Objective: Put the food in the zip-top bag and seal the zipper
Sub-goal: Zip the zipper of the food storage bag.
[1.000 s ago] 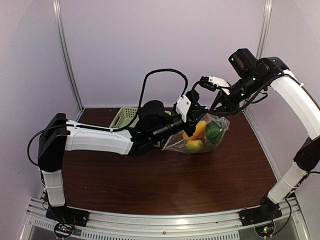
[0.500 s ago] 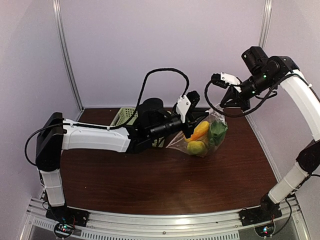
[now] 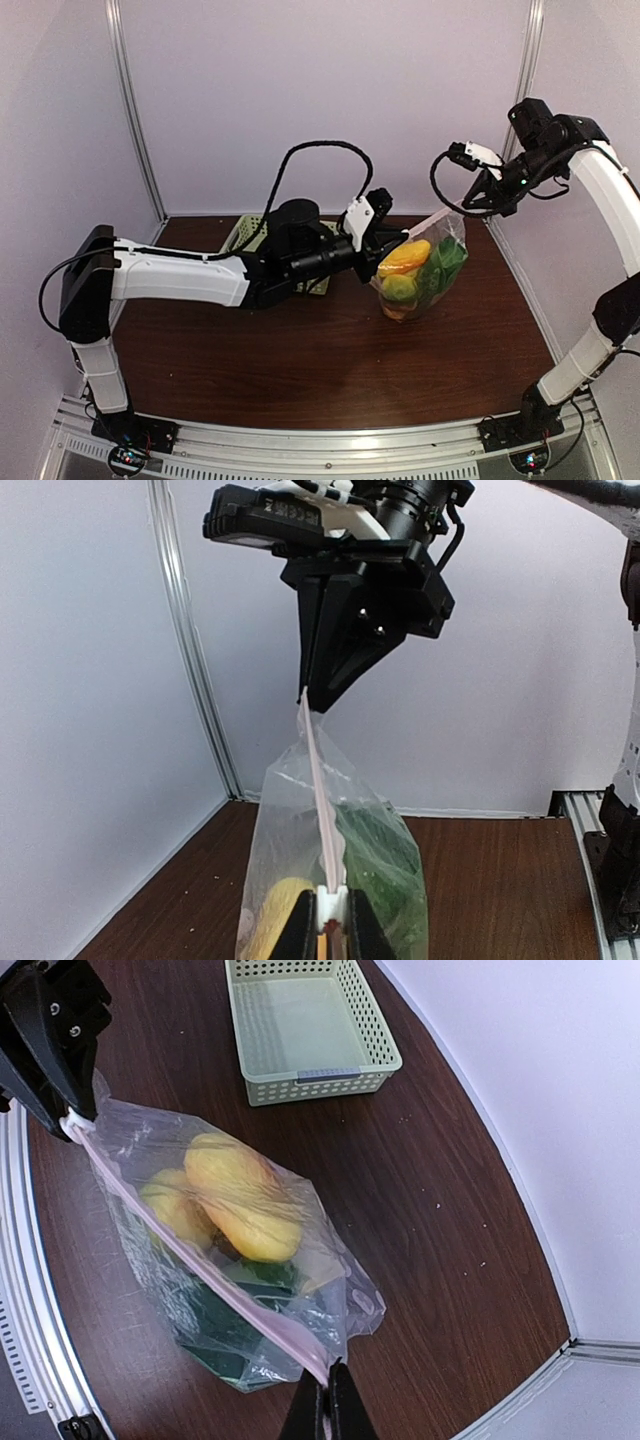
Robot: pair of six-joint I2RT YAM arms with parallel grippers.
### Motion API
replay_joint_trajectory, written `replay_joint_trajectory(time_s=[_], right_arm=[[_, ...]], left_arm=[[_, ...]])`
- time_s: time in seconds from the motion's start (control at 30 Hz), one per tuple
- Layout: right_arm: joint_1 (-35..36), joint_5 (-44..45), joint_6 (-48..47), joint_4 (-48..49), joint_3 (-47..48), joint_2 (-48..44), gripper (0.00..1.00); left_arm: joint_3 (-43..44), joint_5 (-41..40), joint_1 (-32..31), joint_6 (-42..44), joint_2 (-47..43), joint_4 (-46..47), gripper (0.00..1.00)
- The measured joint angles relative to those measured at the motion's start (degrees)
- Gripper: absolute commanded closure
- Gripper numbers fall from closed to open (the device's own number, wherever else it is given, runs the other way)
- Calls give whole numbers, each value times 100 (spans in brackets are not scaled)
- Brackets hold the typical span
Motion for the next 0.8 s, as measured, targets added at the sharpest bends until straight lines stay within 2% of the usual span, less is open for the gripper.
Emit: replay_joint_trajectory(time_s=[0.4, 0.8], right_arm=[[-734, -118, 11, 122, -101, 42, 100], [-1121, -302, 57, 337, -350, 74, 100]], left_arm=[[-391, -44, 20, -42, -245, -17, 95], [-514, -144, 20, -42, -299, -22, 95]])
